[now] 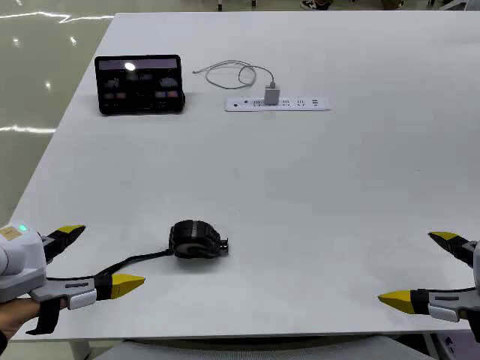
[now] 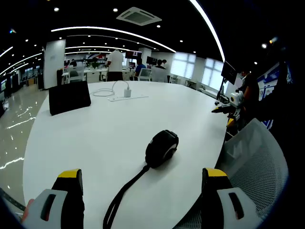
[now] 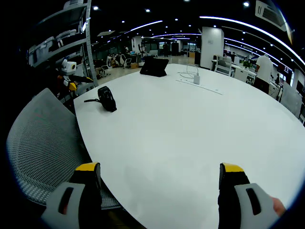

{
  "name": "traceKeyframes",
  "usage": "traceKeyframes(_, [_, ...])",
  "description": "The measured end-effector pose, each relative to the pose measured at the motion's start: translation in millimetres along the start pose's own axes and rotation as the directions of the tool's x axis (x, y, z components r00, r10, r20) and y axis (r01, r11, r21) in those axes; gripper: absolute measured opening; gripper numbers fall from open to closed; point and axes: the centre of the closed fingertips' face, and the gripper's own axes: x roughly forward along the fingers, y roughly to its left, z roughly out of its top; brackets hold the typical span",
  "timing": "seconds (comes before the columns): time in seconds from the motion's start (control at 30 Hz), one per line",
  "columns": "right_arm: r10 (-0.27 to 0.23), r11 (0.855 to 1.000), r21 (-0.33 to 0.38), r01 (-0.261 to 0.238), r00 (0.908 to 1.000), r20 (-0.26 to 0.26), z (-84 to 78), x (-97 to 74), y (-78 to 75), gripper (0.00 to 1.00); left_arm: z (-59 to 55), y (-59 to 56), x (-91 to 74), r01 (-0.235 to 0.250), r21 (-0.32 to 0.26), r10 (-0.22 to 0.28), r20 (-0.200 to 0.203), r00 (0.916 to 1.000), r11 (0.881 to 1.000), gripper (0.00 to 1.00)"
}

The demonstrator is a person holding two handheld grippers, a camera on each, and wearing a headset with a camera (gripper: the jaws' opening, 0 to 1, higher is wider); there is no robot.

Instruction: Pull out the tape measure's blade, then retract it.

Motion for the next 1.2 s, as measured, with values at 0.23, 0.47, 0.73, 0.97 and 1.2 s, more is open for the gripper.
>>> traceKeyframes(0.23, [-0.006, 1.0, 0.004, 0.007, 1.0, -0.005, -7.8, -0.7, -1.5, 1.0, -2.7, -2.4, 3.1, 0.01, 0.005, -0.01, -0.001, 1.0, 1.0, 1.0])
traceKeyframes(0.47, [-0.019, 1.0, 0.017, 0.019, 0.9997, -0.013, -16.2, -5.9, -3.4, 1.0, -5.7, -3.3, 6.3, 0.018, 0.012, -0.018, -0.015, 0.9997, 1.0, 1.0])
traceKeyframes(0.73, [-0.022, 1.0, 0.004, 0.022, 0.9998, -0.001, -8.7, -4.9, -4.9, 1.0, -2.7, -7.3, 7.8, 0.027, 0.019, -0.027, -0.011, 0.9996, 0.999, 1.0])
traceKeyframes(0.97, [-0.009, 1.0, -0.018, 0.009, 1.0, 0.004, -2.7, -0.6, -1.0, 1.0, -0.8, -10.6, 11.0, 0.072, 0.053, -0.072, -0.011, 0.9974, 0.996, 1.0])
traceKeyframes(1.2, [0.027, 0.999, -0.022, -0.027, 0.9996, 0.001, 6.9, 9.1, -1.9, 1.0, 4.6, -3.3, 23.3, 0.061, 0.131, -0.055, -0.051, 0.9972, 0.989, 1.0])
